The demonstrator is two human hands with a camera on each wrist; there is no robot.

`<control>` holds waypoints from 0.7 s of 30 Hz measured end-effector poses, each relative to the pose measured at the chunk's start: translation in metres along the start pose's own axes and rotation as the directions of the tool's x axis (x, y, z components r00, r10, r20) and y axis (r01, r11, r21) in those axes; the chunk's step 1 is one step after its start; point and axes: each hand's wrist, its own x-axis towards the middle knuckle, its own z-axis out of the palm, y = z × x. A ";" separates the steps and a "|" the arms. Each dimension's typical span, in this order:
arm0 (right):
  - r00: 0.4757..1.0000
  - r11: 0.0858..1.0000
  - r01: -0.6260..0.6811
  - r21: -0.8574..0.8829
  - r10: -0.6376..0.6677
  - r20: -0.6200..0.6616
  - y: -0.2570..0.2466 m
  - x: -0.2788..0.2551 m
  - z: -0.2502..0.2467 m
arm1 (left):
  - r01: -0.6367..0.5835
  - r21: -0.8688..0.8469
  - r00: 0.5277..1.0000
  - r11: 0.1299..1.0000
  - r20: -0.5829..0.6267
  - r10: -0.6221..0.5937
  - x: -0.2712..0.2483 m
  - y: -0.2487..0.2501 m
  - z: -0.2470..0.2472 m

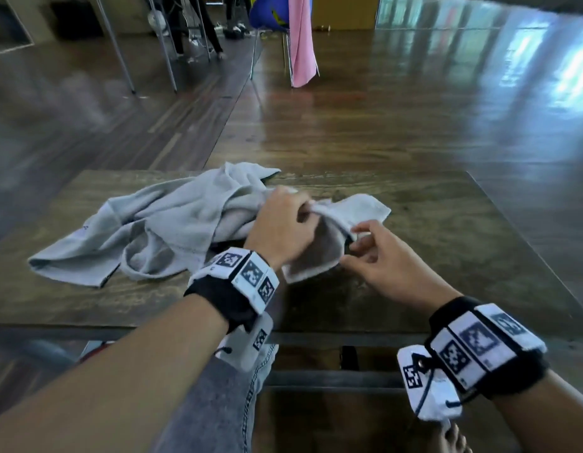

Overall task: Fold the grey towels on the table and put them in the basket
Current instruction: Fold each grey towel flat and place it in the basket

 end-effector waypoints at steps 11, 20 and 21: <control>0.919 0.976 0.080 0.201 0.006 -0.395 -0.027 0.008 -0.049 | 0.206 0.197 0.957 0.958 0.166 -0.240 -0.028 -0.010 0.006; 0.683 0.794 0.144 0.591 0.353 -0.640 -0.017 0.004 -0.088 | 0.353 0.182 0.929 0.918 0.047 -0.367 0.005 -0.016 -0.045; 0.664 0.762 0.180 0.622 0.373 -0.648 -0.017 0.004 -0.094 | 0.360 0.179 0.926 0.915 0.052 -0.374 0.010 -0.016 -0.053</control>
